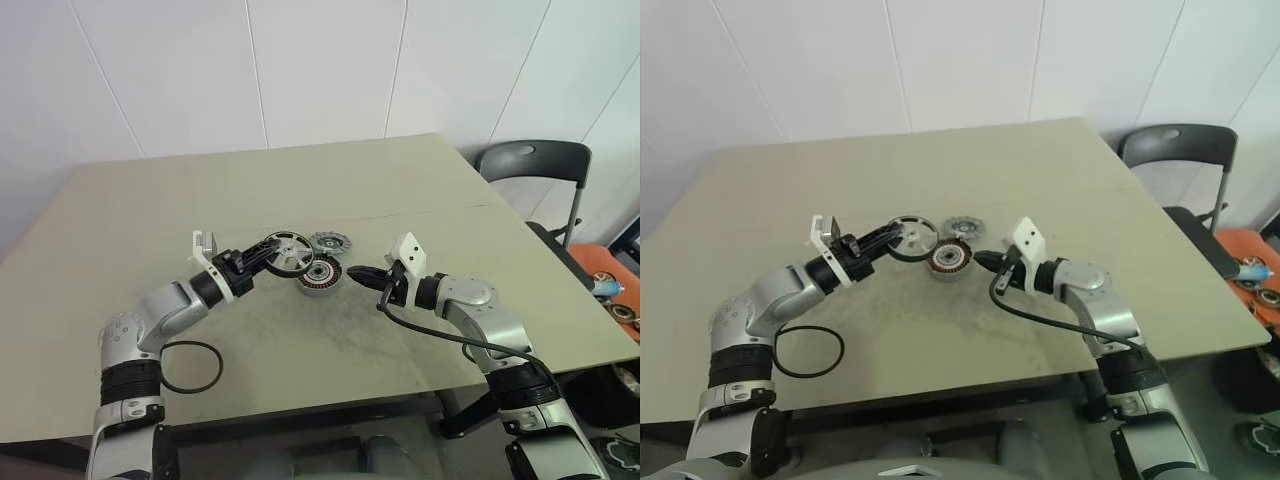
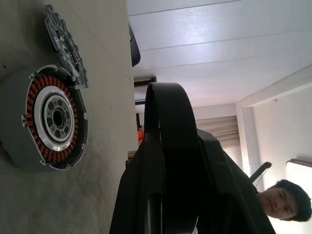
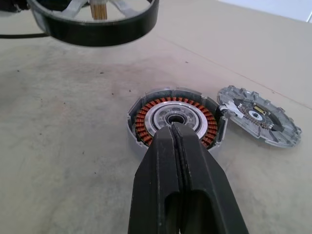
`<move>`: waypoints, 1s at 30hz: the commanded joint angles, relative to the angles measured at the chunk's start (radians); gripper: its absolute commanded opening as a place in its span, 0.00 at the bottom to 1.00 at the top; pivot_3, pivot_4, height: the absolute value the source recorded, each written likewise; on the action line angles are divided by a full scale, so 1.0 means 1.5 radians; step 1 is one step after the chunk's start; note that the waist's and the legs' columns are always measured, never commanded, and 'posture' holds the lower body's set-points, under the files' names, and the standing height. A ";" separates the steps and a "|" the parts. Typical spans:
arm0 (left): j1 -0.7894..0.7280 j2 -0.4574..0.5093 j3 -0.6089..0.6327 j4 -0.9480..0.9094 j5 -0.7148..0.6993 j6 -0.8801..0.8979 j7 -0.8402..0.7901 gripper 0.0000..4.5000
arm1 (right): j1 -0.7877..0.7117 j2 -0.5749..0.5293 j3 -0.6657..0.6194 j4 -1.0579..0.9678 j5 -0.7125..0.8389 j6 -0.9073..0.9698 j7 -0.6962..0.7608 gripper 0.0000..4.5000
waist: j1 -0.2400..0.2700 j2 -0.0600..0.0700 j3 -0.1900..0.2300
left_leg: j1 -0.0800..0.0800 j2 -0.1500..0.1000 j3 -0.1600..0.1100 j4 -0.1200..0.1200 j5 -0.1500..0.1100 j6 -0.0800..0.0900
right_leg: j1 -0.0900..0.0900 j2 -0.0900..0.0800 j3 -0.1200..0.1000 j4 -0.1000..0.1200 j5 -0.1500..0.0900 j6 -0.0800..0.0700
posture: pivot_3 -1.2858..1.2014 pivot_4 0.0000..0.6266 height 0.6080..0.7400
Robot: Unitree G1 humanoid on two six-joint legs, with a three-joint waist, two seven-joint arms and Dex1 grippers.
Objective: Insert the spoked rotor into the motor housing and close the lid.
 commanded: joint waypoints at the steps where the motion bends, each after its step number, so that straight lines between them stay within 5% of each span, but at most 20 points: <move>1: -0.010 0.010 -0.008 -0.014 0.015 0.008 -0.039 0.10 | -0.004 0.001 -0.016 -0.032 0.013 -0.001 -0.004 0.00 | 0.000 0.000 0.000 | 0.000 0.000 0.000 0.000 0.000 0.000 | 0.000 0.000 0.000 0.000 0.000 0.000 | 0.52 0.00 1.00; 13: -0.141 0.039 0.048 0.004 0.034 -0.054 -0.108 0.10 | 0.009 0.002 -0.027 -0.047 0.016 0.004 -0.018 0.00 | -0.005 0.000 0.000 | 0.000 0.000 0.001 0.000 0.000 0.000 | 0.000 0.000 0.000 0.000 0.000 0.000 | 0.52 0.00 1.00; 30: -0.106 0.038 0.021 -0.006 0.107 -0.001 -0.162 0.10 | 0.004 0.010 -0.023 -0.043 0.014 0.004 -0.021 0.00 | -0.002 -0.001 0.000 | 0.000 0.000 0.001 -0.001 0.000 0.000 | -0.001 0.000 0.000 0.000 0.000 0.000 | 0.52 0.00 1.00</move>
